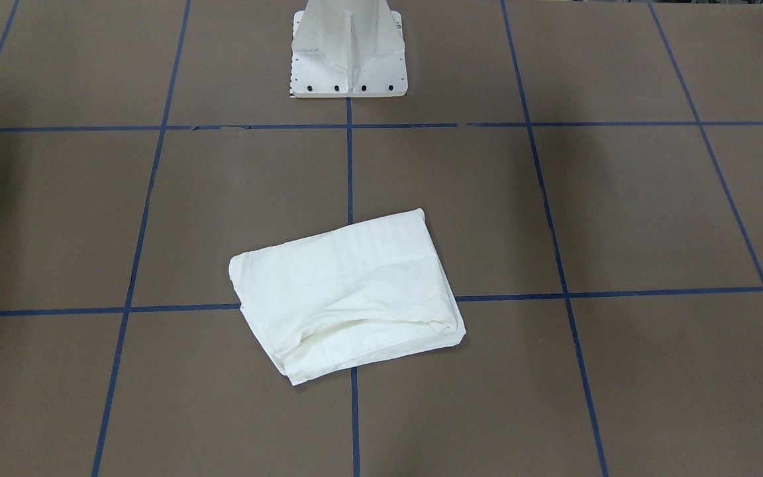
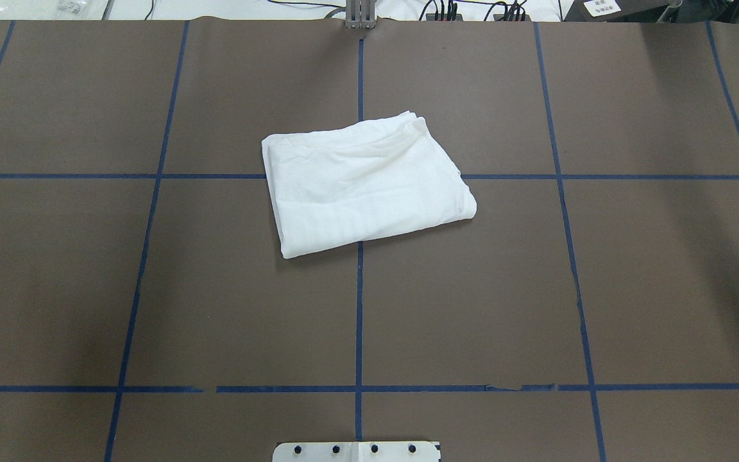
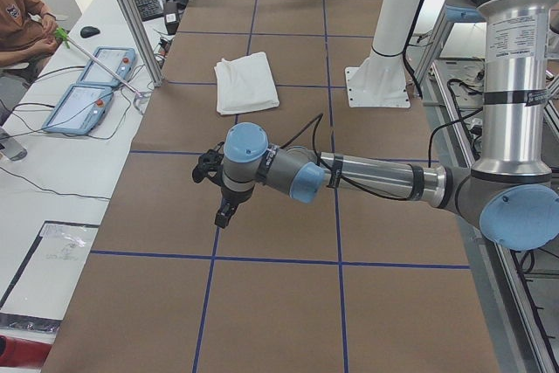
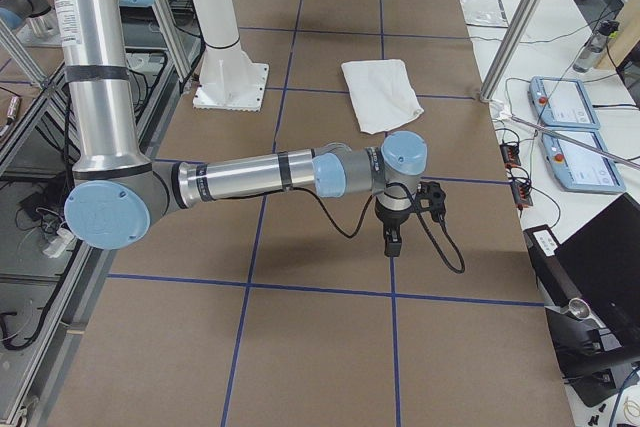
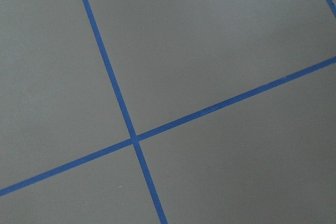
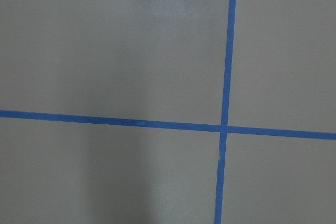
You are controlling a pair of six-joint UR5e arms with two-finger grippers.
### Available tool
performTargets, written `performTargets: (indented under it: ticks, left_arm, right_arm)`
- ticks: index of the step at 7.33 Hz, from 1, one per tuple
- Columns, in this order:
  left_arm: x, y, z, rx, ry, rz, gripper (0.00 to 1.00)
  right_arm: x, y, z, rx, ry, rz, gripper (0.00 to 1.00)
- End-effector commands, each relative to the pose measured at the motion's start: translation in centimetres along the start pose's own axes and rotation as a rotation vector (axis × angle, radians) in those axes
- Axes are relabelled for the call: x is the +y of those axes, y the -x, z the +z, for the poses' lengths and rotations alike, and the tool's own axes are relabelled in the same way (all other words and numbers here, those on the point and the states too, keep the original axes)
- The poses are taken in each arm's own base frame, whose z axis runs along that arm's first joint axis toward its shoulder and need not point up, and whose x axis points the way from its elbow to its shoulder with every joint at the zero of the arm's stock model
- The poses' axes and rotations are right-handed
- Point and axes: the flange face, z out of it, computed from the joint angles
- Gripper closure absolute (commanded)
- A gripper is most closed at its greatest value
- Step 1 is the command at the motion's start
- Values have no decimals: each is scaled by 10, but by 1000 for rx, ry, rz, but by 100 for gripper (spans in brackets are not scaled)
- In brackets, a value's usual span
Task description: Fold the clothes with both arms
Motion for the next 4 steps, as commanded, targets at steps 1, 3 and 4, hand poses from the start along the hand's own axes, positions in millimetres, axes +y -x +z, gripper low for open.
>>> performTargets:
  ticks: [1, 3, 4]
  left_arm:
    - [-1, -4, -5, 0, -14, 17, 0]
    - [-1, -5, -5, -1, -22, 23, 0]
    - [-3, -5, -5, 0, -20, 16, 0]
  right_arm:
    - [8, -9, 8, 4, 12, 12, 0]
    - [8, -9, 10, 1, 15, 15, 0]
    - [7, -7, 8, -1, 12, 13, 0]
